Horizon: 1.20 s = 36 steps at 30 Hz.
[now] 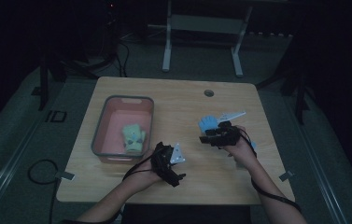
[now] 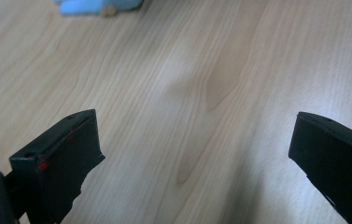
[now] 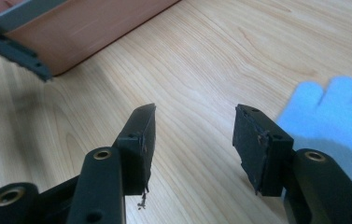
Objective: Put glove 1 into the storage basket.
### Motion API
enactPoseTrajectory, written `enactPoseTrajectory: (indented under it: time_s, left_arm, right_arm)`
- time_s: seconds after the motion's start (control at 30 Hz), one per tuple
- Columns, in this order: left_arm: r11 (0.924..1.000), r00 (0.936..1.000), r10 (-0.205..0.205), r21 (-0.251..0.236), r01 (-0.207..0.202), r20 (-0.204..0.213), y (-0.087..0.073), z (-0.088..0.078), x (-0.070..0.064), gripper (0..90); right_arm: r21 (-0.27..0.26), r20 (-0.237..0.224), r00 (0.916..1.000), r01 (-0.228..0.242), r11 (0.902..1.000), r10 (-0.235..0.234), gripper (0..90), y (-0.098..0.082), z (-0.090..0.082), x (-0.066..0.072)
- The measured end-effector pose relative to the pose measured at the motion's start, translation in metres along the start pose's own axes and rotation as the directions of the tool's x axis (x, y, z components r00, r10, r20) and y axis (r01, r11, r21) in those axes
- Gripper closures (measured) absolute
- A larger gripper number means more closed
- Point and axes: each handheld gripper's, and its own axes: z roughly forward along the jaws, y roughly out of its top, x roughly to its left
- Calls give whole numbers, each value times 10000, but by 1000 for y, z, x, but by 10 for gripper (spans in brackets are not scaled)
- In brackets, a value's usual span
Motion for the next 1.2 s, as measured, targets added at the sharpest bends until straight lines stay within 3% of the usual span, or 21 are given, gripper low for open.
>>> enactPoseTrajectory:
  time_s: [0.23, 0.3, 0.47, 0.77, 0.8, 0.97, 1.2]
  left_arm:
    - [9996, 9992, -270, -24, 270, 286, -5, 11, -4, 25]
    - [9982, 9977, -571, -180, 578, 376, -9, 15, -4, 25]
    - [9959, 9955, -844, -287, 857, 424, -16, 20, -6, 25]
    - [9903, 9922, -1235, -611, 1245, 193, -26, 23, -10, 25]
    - [9876, 9895, -1426, -628, 1439, 250, -27, 24, -10, 25]
    - [9876, 9891, -1461, -550, 1468, 169, -29, 25, -12, 25]
    - [9804, 9842, -1763, -875, 1768, 128, -30, 23, -11, 25]
  right_arm:
    - [5, 134, 9998, -125, 9999, 125, 499, -10, -5, -5]
    - [-15, 240, 9994, -244, 9997, 244, 499, -14, -8, -8]
    - [85, 400, 9989, -242, 9997, 238, 499, -19, -10, -12]
    - [-131, 1008, 9941, 423, 9990, -408, 505, -20, -13, -17]
    - [-137, 1081, 9930, 490, 9987, -472, 509, -19, -13, -20]
    - [-245, 1229, 9899, 743, 9969, -708, 553, -11, -6, -34]
    - [541, 1556, 9850, 667, 9963, -744, 596, -1, 16, -54]
